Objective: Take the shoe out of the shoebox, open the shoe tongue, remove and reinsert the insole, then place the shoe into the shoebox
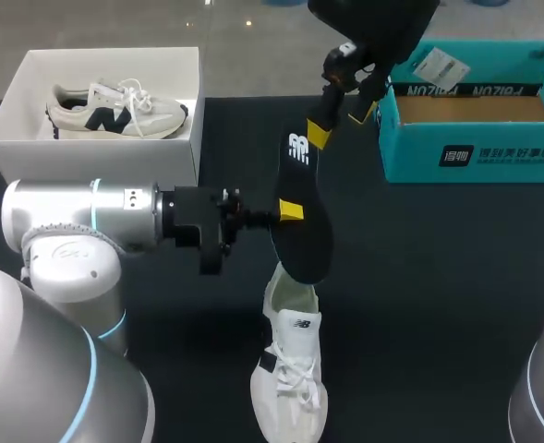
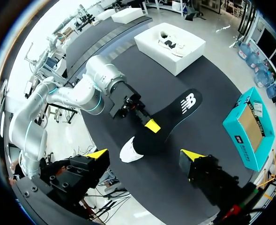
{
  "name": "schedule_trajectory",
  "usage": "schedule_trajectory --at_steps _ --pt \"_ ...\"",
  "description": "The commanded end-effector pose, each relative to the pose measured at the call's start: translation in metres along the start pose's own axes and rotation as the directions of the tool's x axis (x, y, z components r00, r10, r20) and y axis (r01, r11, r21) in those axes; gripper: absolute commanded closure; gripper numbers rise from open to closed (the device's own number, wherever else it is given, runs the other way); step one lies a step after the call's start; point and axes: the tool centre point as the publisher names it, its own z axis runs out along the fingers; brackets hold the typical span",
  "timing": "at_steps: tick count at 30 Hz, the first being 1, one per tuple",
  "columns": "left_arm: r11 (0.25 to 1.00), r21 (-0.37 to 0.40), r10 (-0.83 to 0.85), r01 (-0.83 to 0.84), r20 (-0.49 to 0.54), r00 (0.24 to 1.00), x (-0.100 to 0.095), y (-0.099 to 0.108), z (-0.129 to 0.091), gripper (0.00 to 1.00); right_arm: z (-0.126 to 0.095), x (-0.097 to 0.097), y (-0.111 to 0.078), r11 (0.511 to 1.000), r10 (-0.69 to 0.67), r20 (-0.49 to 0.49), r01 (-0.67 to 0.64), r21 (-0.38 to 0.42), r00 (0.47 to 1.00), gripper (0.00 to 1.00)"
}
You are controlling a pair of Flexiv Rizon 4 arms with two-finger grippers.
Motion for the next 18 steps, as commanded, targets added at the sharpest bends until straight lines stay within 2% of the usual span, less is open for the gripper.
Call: schedule_trajectory --at_steps 1,2,3,4,5,7,8,10,11,12,13,14,16,17,18 --pt "0.94 0.024 -0.337 0.341 -0.101 0.936 -0.007 -0.001 -0.001 1.0 0.0 -0.001 0.001 1.0 0.001 0.001 -0.001 0.003 1.0 0.0" --pt "0.911 0.054 -0.401 0.408 -0.1 0.91 -0.011 -0.001 -0.003 1.0 0.0 -0.001 0.001 1.0 0.001 0.001 -0.001 0.003 1.0 0.0" --pt "0.878 0.046 -0.468 0.476 -0.119 0.876 -0.014 -0.003 -0.005 1.0 0.0 -0.001 0.001 1.0 0.001 0.001 -0.001 0.003 1.0 0.0" --pt "0.84 0.046 -0.524 0.541 -0.187 0.831 -0.016 -0.004 -0.006 1.0 0.0 -0.001 0.001 1.0 0.001 0.001 -0.001 0.003 1.0 0.0" --pt "0.812 0.063 -0.561 0.58 -0.185 0.807 -0.018 -0.008 -0.008 1.0 0.0 -0.001 0.001 1.0 0.001 0.001 -0.001 0.003 1.0 0.0" --pt "0.763 0.042 -0.624 0.645 -0.209 0.753 -0.022 -0.015 -0.013 1.0 0.0 -0.001 0.001 1.0 0.001 0.001 -0.001 0.003 1.0 0.0" --pt "0.731 0.073 -0.657 0.679 -0.193 0.729 -0.024 -0.017 -0.016 1.0 0.0 -0.001 0.001 1.0 0.001 0.001 -0.001 0.003 1.0 0.0" --pt "0.691 0.041 -0.699 0.722 -0.218 0.681 -0.025 -0.019 -0.018 1.0 0.0 -0.001 0.001 1.0 0.001 0.001 -0.001 0.003 1.0 0.0" --pt "0.657 0.07 -0.726 0.751 -0.21 0.655 -0.024 -0.02 -0.02 1.0 0.0 -0.001 0.001 1.0 0.001 0.001 -0.001 0.003 1.0 0.0" --pt "0.632 0.064 -0.744 0.772 -0.227 0.628 -0.025 -0.02 -0.021 1.0 0.0 -0.001 0.001 1.0 0.001 0.001 -0.001 0.003 1.0 0.0" --pt "0.62 0.049 -0.752 0.783 -0.247 0.612 -0.024 -0.02 -0.021 1.0 0.0 -0.001 0.001 1.0 0.001 0.001 -0.001 0.003 1.0 0.0" --pt "0.594 0.075 -0.771 0.801 -0.231 0.594 -0.024 -0.02 -0.021 1.0 0.0 -0.001 0.001 1.0 0.001 0.001 -0.001 0.003 1.0 0.0" --pt "0.578 0.046 -0.785 0.815 -0.24 0.57 -0.024 -0.018 -0.022 1.0 0.0 -0.001 0.001 1.0 0.001 0.001 -0.001 0.003 1.0 0.0" --pt "0.56 0.089 -0.788 0.824 -0.251 0.562 -0.024 -0.018 -0.022 1.0 0.0 -0.001 0.001 1.0 0.001 0.001 -0.001 0.003 1.0 0.0" --pt "0.588 0.123 -0.758 0.799 -0.26 0.598 -0.025 -0.019 -0.022 1.0 0.0 -0.001 0.001 1.0 0.001 0.001 -0.001 0.003 1.0 0.0"
